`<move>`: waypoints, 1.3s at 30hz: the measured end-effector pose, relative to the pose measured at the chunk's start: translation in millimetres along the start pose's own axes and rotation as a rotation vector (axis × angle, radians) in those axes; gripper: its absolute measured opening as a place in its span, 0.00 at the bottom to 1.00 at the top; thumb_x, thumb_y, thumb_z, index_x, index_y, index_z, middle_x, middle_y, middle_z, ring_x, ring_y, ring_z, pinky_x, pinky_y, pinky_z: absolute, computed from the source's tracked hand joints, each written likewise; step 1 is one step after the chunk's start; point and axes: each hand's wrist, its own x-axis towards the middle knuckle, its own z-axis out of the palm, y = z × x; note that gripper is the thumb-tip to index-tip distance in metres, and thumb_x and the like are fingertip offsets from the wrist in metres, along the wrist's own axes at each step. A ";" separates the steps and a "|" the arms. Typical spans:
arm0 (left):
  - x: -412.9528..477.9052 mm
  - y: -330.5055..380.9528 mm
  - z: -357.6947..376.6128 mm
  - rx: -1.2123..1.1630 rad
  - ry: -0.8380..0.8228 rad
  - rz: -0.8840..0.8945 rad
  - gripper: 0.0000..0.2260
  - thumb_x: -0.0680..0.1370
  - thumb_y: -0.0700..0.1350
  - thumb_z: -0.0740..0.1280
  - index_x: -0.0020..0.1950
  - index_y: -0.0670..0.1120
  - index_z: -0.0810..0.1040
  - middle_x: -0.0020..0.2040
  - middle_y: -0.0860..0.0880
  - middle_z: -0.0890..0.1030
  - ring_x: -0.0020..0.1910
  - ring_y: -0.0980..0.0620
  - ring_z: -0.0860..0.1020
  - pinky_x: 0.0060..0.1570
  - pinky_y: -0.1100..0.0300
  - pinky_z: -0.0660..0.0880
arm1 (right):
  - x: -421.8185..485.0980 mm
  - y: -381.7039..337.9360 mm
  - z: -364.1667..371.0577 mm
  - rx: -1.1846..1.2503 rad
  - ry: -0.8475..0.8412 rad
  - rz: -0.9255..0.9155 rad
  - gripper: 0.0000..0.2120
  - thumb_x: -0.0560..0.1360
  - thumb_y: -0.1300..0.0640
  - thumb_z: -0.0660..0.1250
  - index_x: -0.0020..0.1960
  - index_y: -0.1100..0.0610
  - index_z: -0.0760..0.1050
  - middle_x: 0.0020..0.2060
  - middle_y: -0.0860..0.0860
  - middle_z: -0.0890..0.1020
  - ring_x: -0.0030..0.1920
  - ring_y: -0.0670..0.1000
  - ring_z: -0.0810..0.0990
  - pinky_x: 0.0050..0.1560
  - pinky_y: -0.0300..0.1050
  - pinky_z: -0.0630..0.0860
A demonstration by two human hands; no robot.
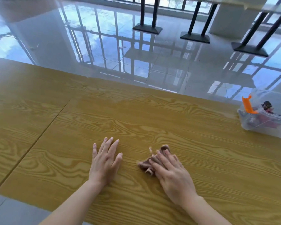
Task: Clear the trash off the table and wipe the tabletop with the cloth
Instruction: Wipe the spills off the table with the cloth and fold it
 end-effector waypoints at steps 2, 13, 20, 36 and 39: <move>-0.5 3.8 -4.5 -0.011 -0.070 -0.015 0.33 0.74 0.65 0.43 0.78 0.56 0.58 0.80 0.51 0.55 0.78 0.57 0.44 0.74 0.46 0.33 | 26.4 -8.4 4.2 0.027 0.018 0.127 0.22 0.82 0.46 0.51 0.75 0.41 0.62 0.77 0.46 0.59 0.78 0.51 0.53 0.76 0.53 0.54; 42.0 -54.9 -48.3 0.165 -0.129 0.112 0.34 0.76 0.67 0.44 0.80 0.55 0.48 0.80 0.51 0.55 0.78 0.54 0.52 0.75 0.50 0.53 | 183.4 -94.4 11.0 0.160 -0.240 -0.329 0.33 0.80 0.46 0.56 0.80 0.50 0.45 0.79 0.43 0.47 0.77 0.42 0.39 0.77 0.49 0.43; 62.2 -75.5 -54.6 0.231 -0.211 0.346 0.34 0.78 0.68 0.52 0.79 0.58 0.45 0.81 0.52 0.47 0.79 0.51 0.45 0.75 0.50 0.45 | 143.8 -74.5 -14.3 0.346 -0.011 -0.057 0.42 0.70 0.37 0.70 0.77 0.51 0.61 0.77 0.43 0.59 0.77 0.44 0.54 0.76 0.42 0.52; 88.0 -107.4 -50.2 0.310 -0.117 0.439 0.21 0.82 0.51 0.57 0.75 0.50 0.67 0.76 0.47 0.67 0.75 0.49 0.64 0.72 0.49 0.59 | 193.7 -80.1 8.5 0.288 0.014 -0.162 0.24 0.67 0.62 0.77 0.62 0.52 0.80 0.62 0.46 0.81 0.54 0.51 0.77 0.52 0.49 0.79; 108.3 -120.0 -58.3 0.346 -0.090 0.392 0.21 0.81 0.49 0.56 0.74 0.47 0.67 0.75 0.45 0.68 0.74 0.48 0.65 0.72 0.50 0.60 | 231.0 -88.8 8.8 0.304 -0.024 -0.172 0.26 0.66 0.65 0.77 0.62 0.52 0.80 0.61 0.46 0.81 0.54 0.53 0.78 0.51 0.50 0.79</move>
